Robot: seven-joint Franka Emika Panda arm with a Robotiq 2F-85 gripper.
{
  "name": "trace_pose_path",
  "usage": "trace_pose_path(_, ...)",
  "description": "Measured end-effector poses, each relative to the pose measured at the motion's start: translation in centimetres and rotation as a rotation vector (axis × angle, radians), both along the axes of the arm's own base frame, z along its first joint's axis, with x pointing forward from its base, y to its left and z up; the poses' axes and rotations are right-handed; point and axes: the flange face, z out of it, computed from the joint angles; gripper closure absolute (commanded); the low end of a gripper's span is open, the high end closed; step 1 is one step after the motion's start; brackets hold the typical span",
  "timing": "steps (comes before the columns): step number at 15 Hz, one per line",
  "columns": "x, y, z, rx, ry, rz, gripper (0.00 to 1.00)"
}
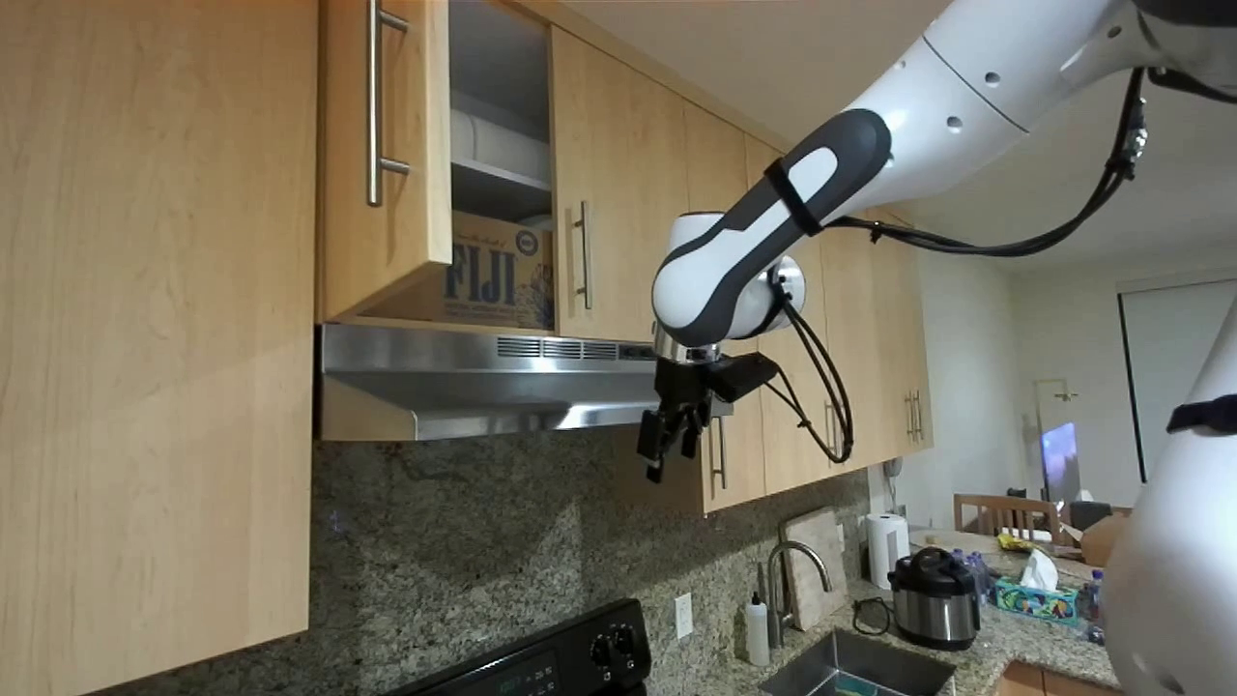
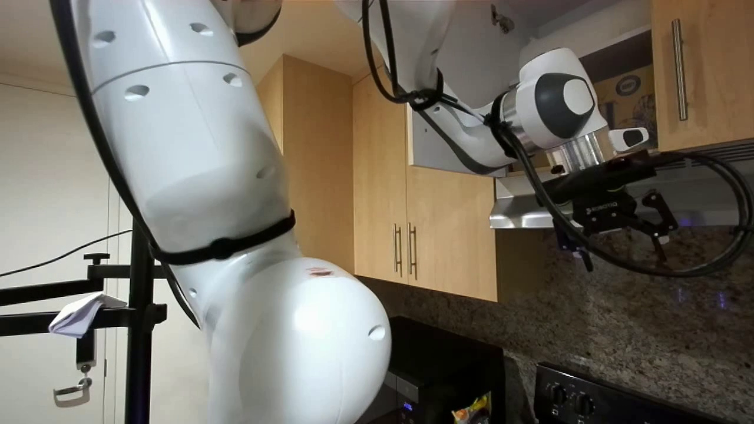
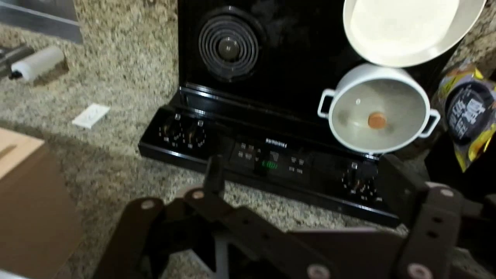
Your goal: Open the left cabinet door at the top
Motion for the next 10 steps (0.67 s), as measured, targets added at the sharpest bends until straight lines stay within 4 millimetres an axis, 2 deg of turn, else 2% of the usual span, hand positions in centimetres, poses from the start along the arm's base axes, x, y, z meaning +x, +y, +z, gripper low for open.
trace_pose_path(10, -4.2, -0.2, -3.6, 0.075, 0.583, -0.135, 0.0)
